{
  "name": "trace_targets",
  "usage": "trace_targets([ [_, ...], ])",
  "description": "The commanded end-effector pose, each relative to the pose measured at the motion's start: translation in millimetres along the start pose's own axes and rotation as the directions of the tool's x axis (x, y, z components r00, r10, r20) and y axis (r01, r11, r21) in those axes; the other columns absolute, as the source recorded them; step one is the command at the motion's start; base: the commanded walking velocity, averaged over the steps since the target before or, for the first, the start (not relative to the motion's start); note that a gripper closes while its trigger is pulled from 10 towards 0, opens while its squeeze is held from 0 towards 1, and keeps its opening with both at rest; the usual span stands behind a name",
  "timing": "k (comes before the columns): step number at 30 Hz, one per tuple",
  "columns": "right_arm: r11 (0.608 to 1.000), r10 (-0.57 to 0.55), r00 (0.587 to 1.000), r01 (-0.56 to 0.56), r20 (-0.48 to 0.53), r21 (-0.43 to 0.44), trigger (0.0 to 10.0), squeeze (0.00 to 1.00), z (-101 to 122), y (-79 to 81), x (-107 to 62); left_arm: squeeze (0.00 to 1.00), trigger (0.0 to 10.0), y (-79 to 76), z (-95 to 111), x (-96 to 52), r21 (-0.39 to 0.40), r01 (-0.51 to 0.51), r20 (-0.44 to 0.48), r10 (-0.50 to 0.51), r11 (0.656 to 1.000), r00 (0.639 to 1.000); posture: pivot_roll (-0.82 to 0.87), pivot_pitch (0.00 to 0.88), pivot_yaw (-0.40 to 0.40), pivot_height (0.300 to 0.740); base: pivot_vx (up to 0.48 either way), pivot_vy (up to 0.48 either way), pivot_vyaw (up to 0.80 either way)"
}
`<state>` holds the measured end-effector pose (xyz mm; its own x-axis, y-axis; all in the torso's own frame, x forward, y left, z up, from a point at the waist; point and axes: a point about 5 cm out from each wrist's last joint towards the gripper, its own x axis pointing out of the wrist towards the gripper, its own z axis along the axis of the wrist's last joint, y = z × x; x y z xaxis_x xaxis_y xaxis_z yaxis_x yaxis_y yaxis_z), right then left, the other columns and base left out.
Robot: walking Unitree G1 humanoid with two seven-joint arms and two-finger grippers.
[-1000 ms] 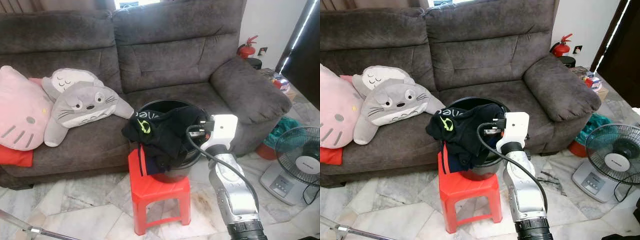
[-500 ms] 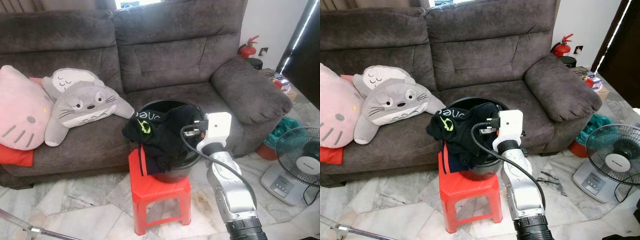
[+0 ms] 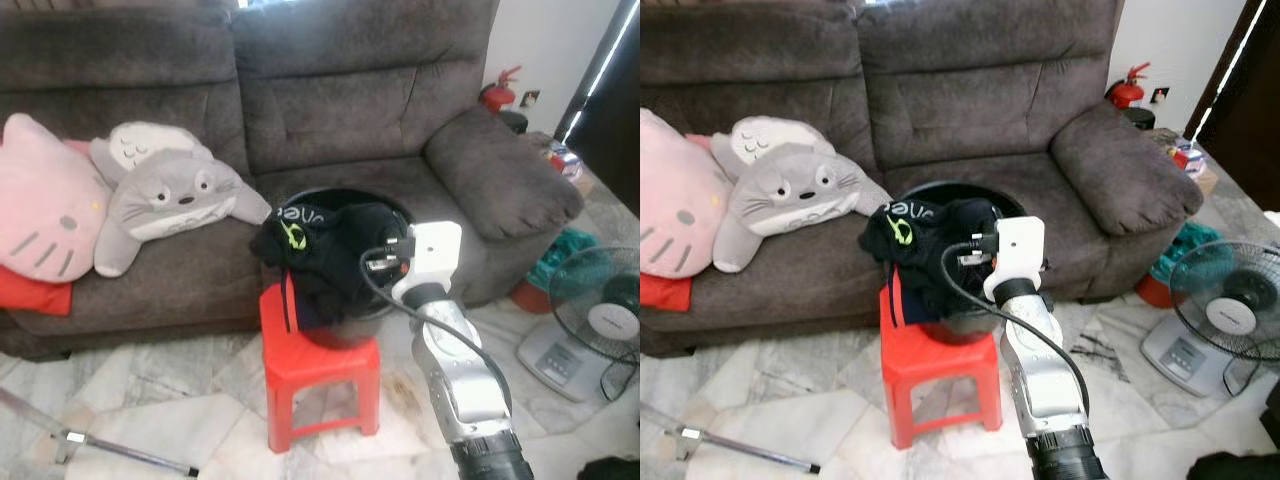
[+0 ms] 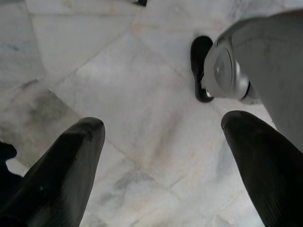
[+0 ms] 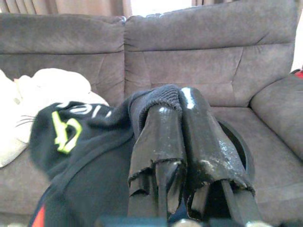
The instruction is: Hang hanger
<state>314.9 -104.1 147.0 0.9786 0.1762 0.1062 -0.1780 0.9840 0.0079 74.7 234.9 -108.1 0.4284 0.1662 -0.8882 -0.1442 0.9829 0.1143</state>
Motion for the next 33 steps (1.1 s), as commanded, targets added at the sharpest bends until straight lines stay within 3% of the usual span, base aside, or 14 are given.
trace_targets([
  [1, 1.000, 0.014, 1.000, -0.014, 0.006, -0.003, 10.0, 0.00, 1.2, 4.1, 2.3, 0.00, 10.0, 2.2, -3.5, -1.0, -0.003, -0.004, -0.011, 0.004, 1.000, 1.000, -0.13, 0.000, 0.043, 0.732, -0.326, 0.000, 0.00],
  [33, 1.000, 0.013, 1.000, -0.013, 0.019, -0.012, 10.0, 0.00, 1.1, 4.9, 3.2, 0.00, 10.0, 1.7, -2.9, -0.8, 0.011, 0.004, -0.011, -0.004, 1.000, 1.000, -0.13, 0.000, 0.050, 0.732, -0.330, 0.000, 0.00],
])
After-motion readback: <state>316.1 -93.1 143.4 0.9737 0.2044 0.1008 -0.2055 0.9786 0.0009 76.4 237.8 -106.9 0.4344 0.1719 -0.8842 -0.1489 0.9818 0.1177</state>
